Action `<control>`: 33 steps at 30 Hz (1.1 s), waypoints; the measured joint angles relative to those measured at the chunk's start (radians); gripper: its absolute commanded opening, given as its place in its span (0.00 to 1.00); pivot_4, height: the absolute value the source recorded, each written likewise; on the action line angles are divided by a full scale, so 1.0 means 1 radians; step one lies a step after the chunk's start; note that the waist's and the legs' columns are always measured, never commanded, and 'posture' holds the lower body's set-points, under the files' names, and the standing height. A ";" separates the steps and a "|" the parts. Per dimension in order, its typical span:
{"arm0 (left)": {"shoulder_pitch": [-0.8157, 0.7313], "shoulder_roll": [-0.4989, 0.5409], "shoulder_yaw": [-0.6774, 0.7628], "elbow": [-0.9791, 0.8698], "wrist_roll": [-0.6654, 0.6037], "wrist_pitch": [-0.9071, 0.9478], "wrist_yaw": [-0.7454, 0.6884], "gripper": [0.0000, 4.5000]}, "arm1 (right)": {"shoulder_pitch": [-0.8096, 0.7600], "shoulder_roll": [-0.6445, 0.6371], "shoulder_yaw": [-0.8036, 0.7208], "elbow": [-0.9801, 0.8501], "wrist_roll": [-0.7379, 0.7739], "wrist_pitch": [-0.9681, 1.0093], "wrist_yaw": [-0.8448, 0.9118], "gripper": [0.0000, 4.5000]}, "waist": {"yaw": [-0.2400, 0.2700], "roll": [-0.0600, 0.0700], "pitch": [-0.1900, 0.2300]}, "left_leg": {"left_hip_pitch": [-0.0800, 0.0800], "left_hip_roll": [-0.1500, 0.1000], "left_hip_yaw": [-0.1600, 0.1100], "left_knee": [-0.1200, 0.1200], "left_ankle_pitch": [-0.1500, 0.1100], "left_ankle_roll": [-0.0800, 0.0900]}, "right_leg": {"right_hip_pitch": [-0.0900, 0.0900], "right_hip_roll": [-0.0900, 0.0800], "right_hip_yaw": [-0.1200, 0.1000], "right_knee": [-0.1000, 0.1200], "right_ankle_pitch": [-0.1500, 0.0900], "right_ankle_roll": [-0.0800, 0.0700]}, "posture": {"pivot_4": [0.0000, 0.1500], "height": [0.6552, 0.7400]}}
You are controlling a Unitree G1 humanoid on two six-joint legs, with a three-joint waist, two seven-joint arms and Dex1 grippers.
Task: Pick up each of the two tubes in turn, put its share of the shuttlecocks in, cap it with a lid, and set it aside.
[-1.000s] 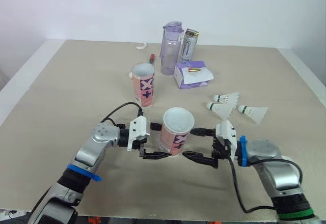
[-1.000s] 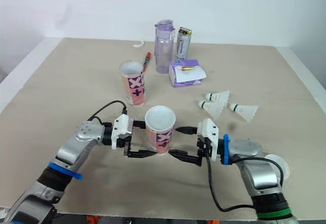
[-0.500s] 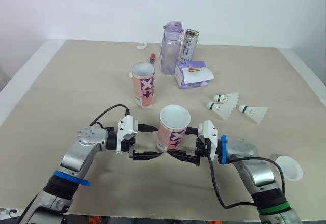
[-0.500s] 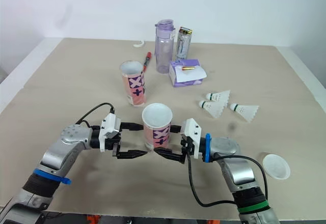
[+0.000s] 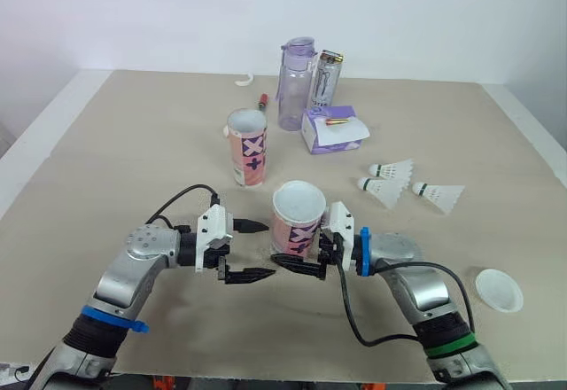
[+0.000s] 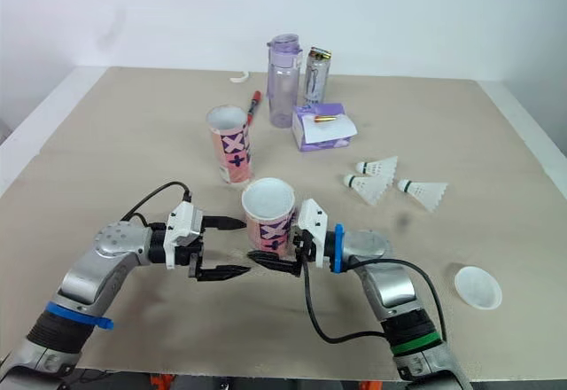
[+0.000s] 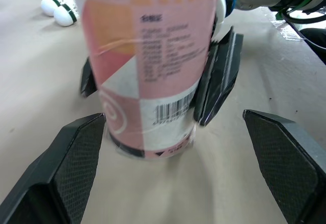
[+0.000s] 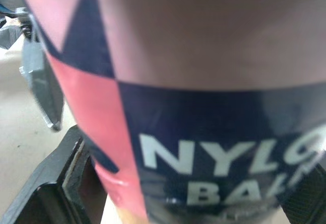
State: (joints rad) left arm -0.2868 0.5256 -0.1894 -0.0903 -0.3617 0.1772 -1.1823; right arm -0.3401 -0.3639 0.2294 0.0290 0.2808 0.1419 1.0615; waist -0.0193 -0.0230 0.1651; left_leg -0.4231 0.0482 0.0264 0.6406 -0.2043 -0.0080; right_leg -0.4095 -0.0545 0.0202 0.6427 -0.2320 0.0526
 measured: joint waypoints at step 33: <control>-0.008 -0.005 -0.006 0.006 0.010 -0.019 -0.002 1.00 | 0.086 -0.062 -0.080 -0.151 0.040 0.050 -0.082 0.66 | 0.002 0.000 0.000 | 0.001 0.000 0.000 0.001 0.000 0.000 | 0.000 0.000 0.000 0.003 -0.001 -0.001 | 1.00 1.00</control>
State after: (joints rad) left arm -0.2952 0.5211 -0.1956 -0.0846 -0.3522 0.1580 -1.1847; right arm -0.2541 -0.4260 0.1498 -0.1221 0.3205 0.1920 0.9791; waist -0.0169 -0.0229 0.1652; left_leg -0.4221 0.0484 0.0262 0.6417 -0.2040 -0.0084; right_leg -0.4094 -0.0543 0.0205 0.6460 -0.2327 0.0513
